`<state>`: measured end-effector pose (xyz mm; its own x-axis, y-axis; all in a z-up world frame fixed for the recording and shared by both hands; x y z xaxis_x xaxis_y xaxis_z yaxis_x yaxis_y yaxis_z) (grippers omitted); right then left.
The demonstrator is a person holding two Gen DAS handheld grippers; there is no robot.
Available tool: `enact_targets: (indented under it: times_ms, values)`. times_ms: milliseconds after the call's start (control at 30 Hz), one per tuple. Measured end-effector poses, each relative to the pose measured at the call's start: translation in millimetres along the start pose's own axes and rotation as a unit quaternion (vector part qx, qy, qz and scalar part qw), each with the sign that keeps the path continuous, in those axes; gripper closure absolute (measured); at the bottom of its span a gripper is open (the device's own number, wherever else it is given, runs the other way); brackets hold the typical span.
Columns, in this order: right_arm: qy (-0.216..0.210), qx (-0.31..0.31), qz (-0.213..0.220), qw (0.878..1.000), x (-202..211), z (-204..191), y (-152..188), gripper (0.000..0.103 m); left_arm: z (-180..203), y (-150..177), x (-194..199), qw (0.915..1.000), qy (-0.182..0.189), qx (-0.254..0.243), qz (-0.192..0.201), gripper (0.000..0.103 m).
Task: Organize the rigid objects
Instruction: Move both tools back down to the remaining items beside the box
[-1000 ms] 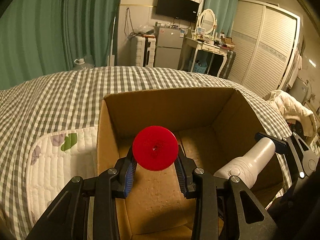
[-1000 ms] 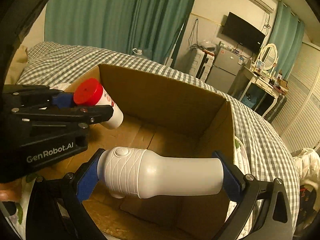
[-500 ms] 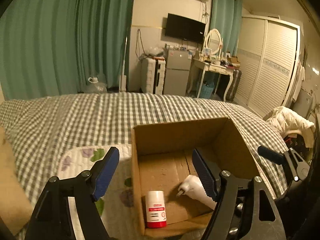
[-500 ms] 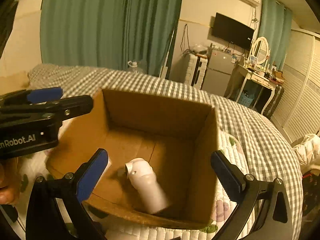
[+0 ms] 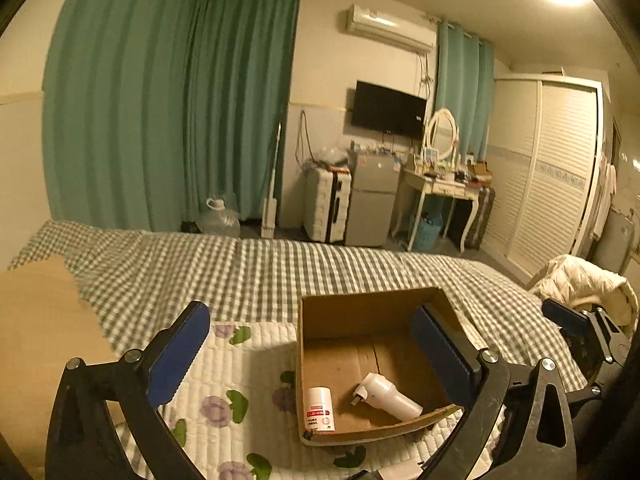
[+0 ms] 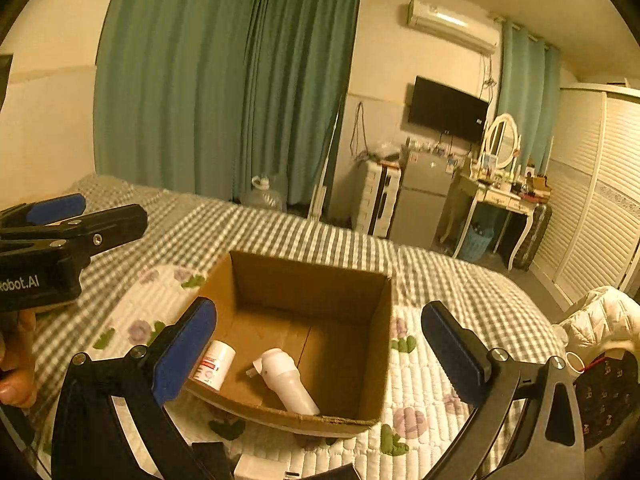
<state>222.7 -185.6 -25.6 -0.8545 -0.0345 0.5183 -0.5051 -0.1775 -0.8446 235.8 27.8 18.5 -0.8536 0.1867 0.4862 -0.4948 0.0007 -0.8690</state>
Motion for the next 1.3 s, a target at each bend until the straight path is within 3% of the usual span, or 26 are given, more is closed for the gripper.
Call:
enact_targets:
  times_ms: [400, 700, 967, 1067, 1300]
  values:
    - [0.022, -0.008, 0.046, 0.999, 88.3, 19.8, 0.8, 0.000, 16.9, -0.5, 68.3, 0.9990, -0.009, -0.007, 0.043, 0.000]
    - [0.026, -0.005, 0.048, 0.999, 116.8, 24.4, 24.6, 0.000, 26.7, 21.3, 78.8, 0.9991, -0.021, -0.015, 0.033, 0.000]
    - [0.023, -0.006, 0.022, 0.999, 103.4, 32.5, 57.2, 0.000, 29.7, 56.8, 52.4, 0.9998, -0.021, -0.006, -0.004, 0.000]
    - [0.033, 0.002, 0.008, 0.999, 93.2, 36.7, 70.7, 0.000, 33.2, 74.6, 34.2, 0.9995, -0.005, 0.006, -0.030, 0.000]
    - [0.043, 0.015, -0.036, 0.998, 63.0, 43.7, 112.9, 0.000, 36.7, 122.9, -10.8, 0.9945, -0.018, 0.018, -0.101, 0.000]
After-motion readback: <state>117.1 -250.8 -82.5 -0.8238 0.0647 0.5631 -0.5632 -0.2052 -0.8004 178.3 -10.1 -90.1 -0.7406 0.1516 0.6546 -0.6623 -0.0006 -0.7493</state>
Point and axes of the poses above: each gripper's, at about its wrist camera, not at the fingertips, and x roughly against the way its jaws point, z to its right, y to its underside, the point moved 10 cm from there along -x, roughly the way its jaws point, and after that the axes turned 5 degrees about -z, right-handed, at the moved point
